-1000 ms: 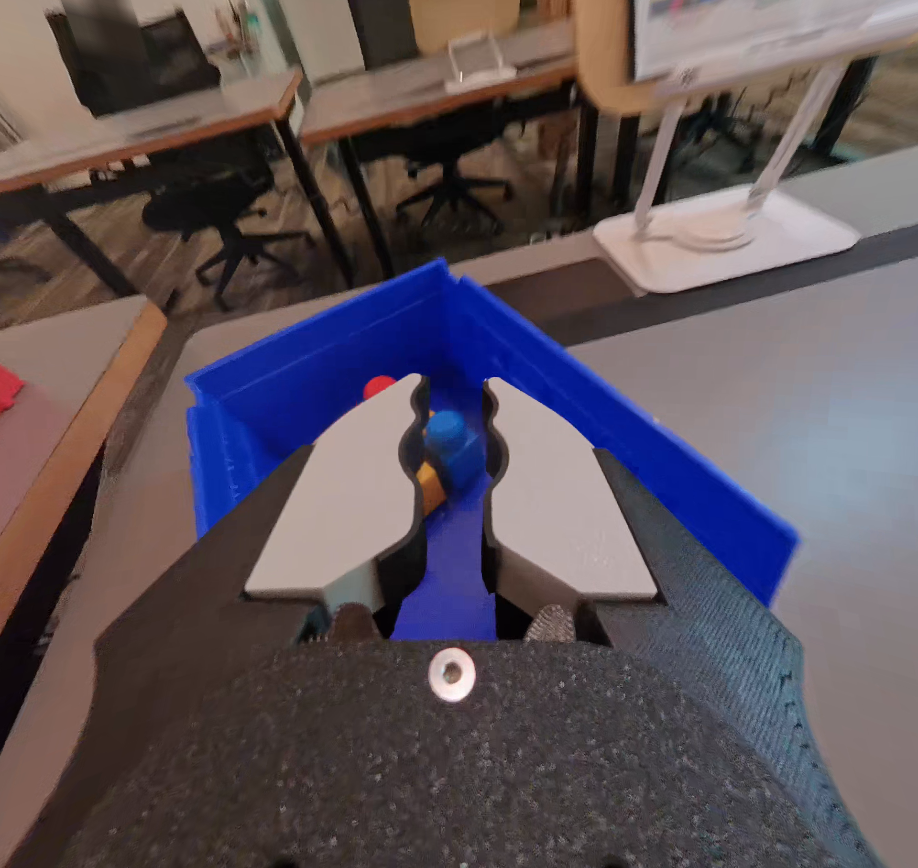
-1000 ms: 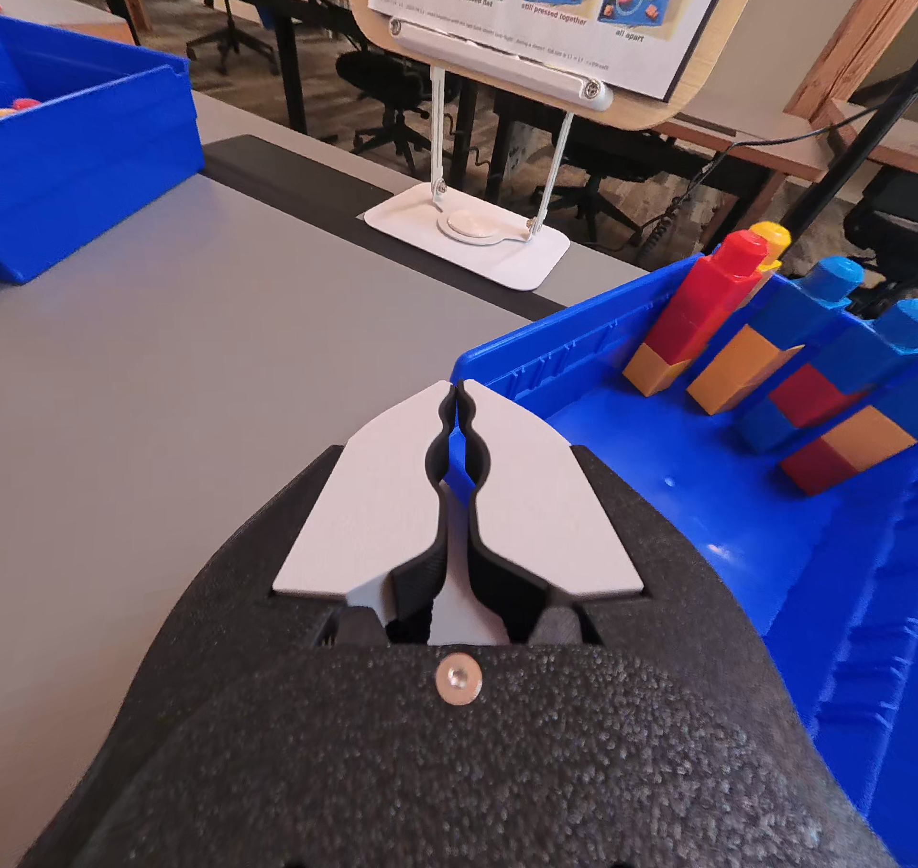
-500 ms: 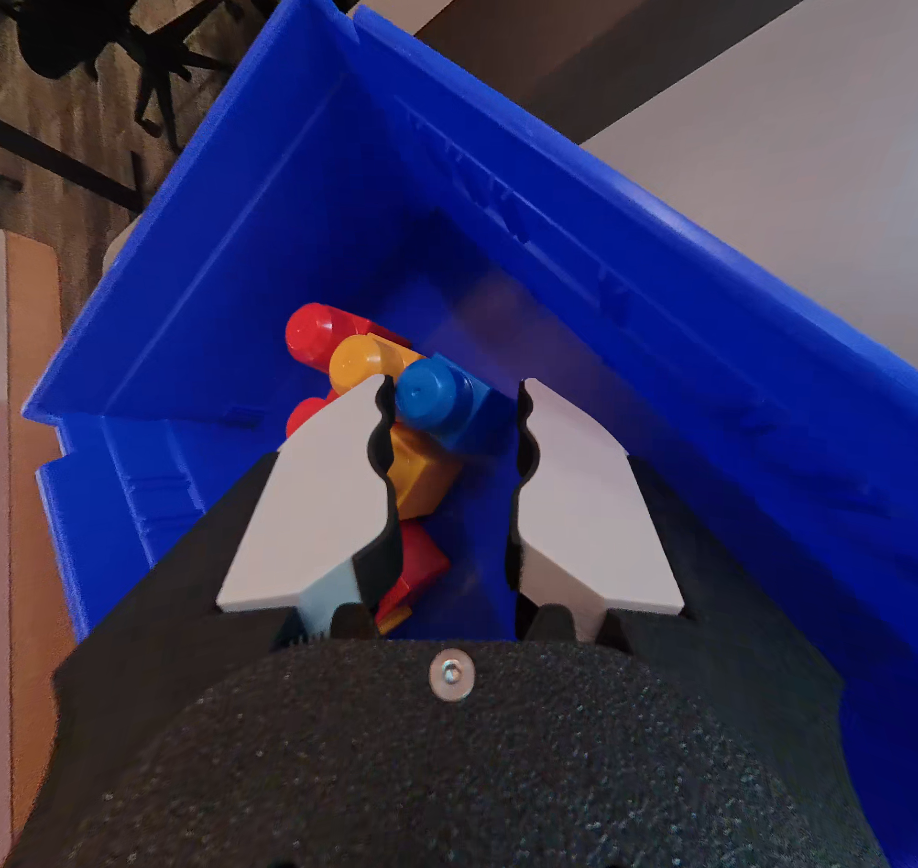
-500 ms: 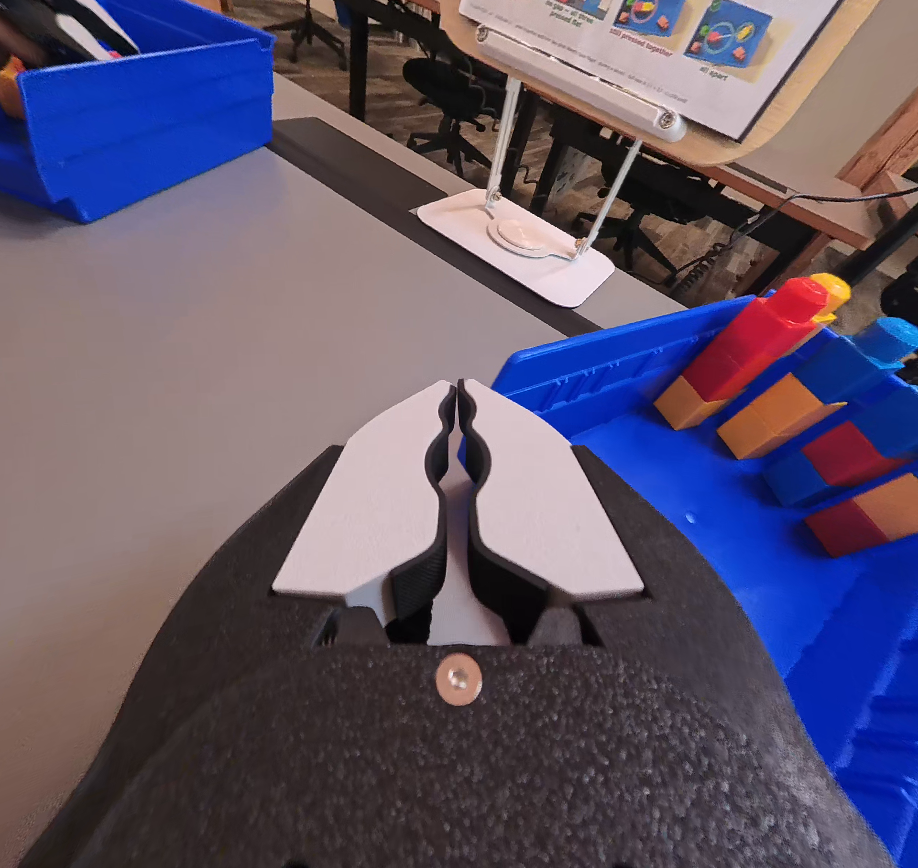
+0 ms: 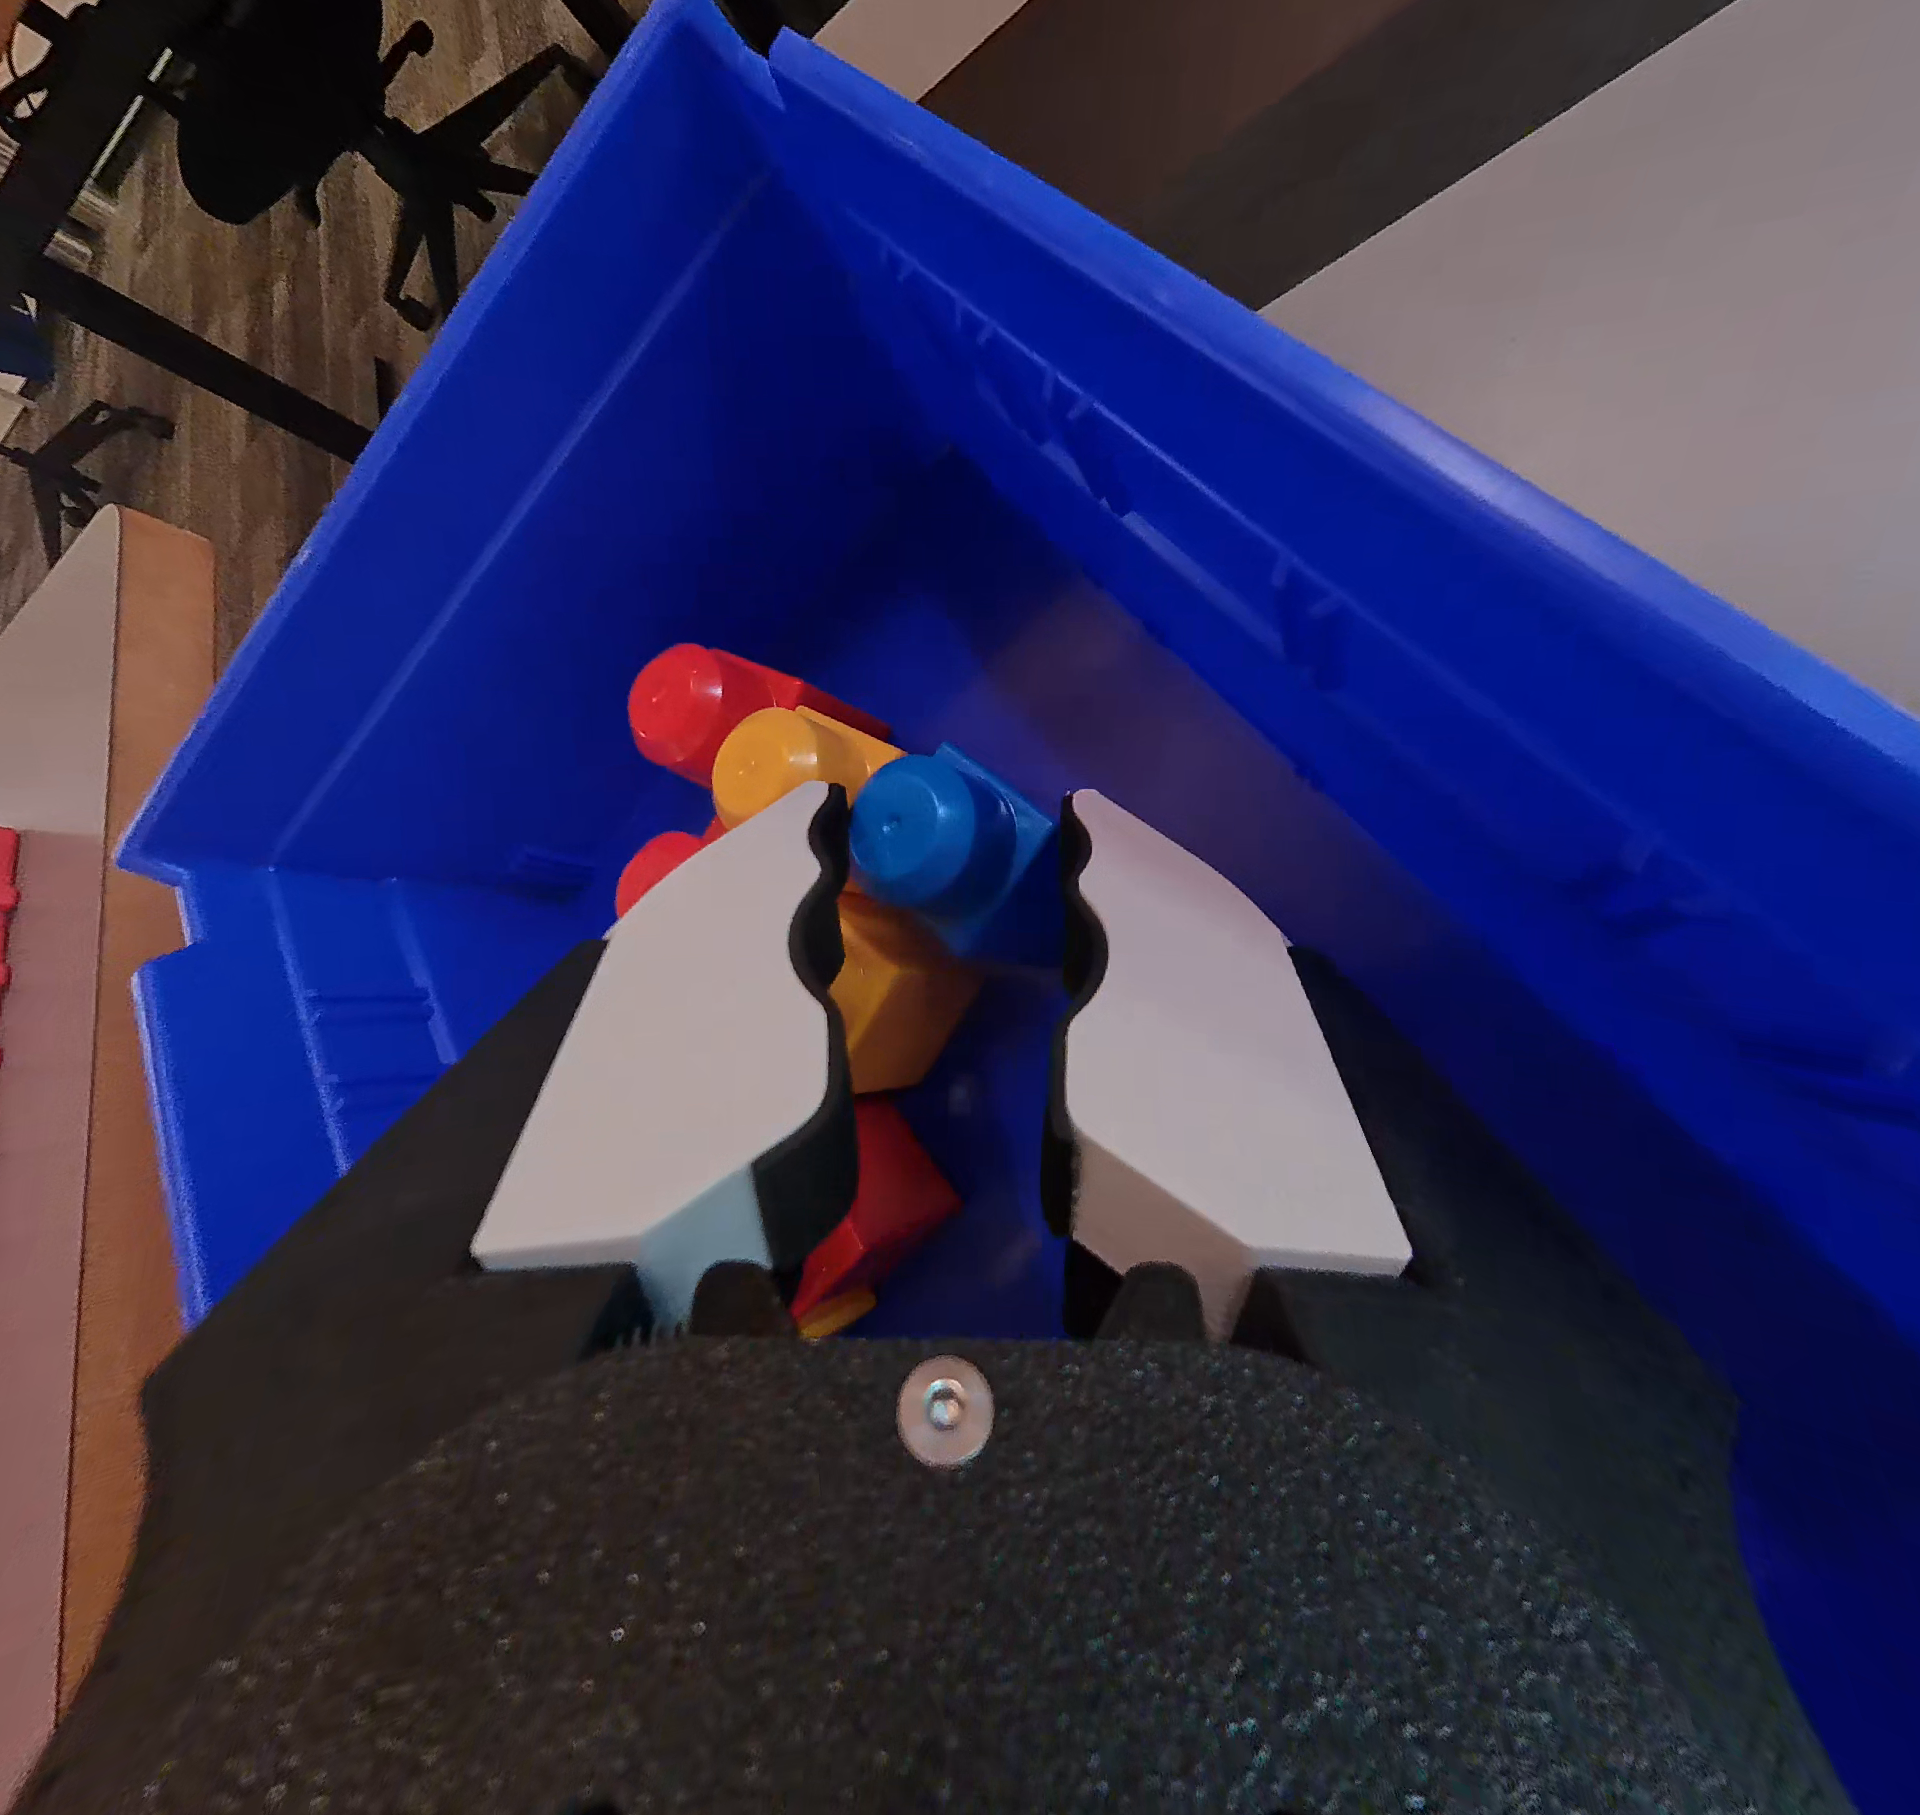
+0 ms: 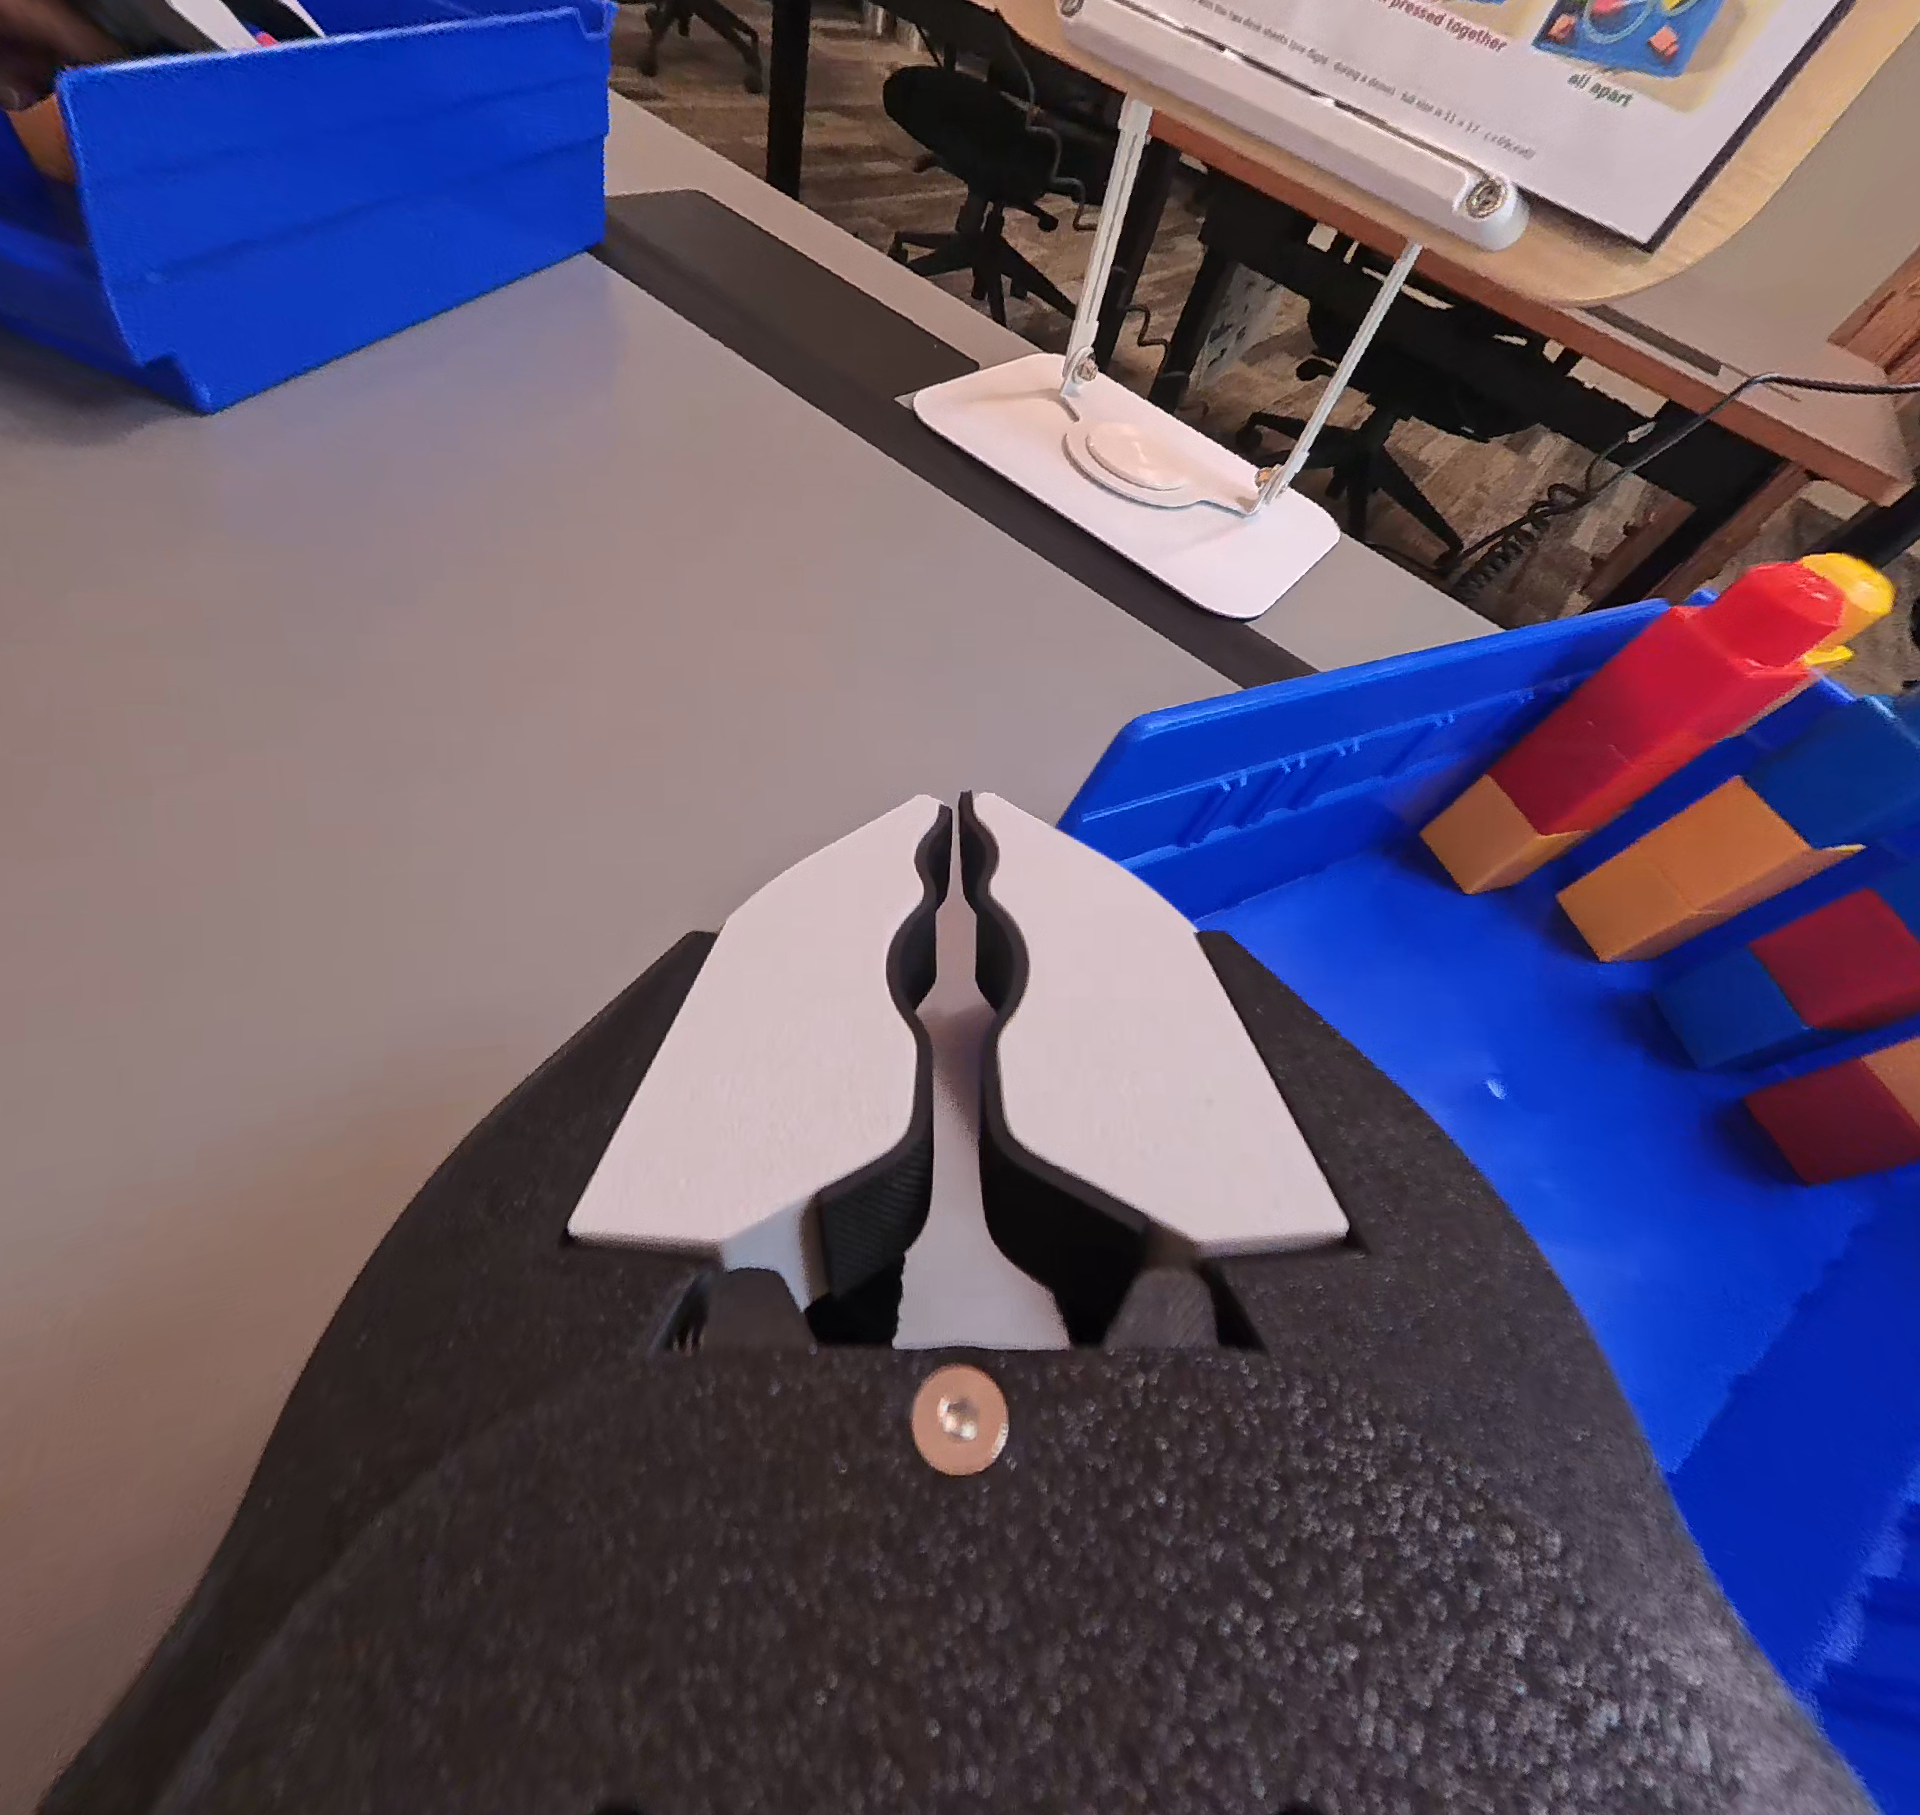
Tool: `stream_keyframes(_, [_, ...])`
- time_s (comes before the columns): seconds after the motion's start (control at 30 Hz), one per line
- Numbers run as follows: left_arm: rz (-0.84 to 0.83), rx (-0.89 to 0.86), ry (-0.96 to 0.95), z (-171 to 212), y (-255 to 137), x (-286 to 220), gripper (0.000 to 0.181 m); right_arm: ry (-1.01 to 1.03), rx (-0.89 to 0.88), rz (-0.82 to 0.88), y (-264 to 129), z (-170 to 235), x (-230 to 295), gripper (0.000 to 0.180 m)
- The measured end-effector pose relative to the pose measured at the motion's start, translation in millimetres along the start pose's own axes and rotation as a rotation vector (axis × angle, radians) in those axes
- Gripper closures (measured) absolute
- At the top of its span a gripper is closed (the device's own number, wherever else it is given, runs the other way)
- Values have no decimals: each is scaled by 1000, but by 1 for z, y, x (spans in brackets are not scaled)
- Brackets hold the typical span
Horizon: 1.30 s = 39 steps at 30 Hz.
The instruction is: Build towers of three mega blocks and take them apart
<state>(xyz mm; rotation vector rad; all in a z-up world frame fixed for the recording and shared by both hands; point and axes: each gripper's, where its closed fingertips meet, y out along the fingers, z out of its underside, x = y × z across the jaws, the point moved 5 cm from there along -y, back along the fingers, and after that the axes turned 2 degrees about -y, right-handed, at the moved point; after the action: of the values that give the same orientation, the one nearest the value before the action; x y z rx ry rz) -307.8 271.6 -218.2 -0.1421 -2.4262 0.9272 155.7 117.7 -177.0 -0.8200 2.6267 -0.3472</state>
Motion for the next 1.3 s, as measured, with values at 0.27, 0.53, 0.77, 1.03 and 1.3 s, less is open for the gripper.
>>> stream_keyframes(0.27, [-5,-72,-31,-2,-11,1,155,-12,7,-9,2,2,3,178])
stream_keyframes(0.53, [8,-258,-105,-20,-62,5,155,-22,10,-19,4,2,7,178])
stream_keyframes(0.77, [297,-509,4,-71,-177,-83,156,-18,-9,-64,11,2,19,178])
stream_keyframes(1.03, [710,-377,184,-51,-170,-249,156,17,-79,-177,22,8,41,163])
stream_keyframes(1.3, [783,-377,135,-41,-159,-275,157,-111,-8,-396,32,21,82,155])
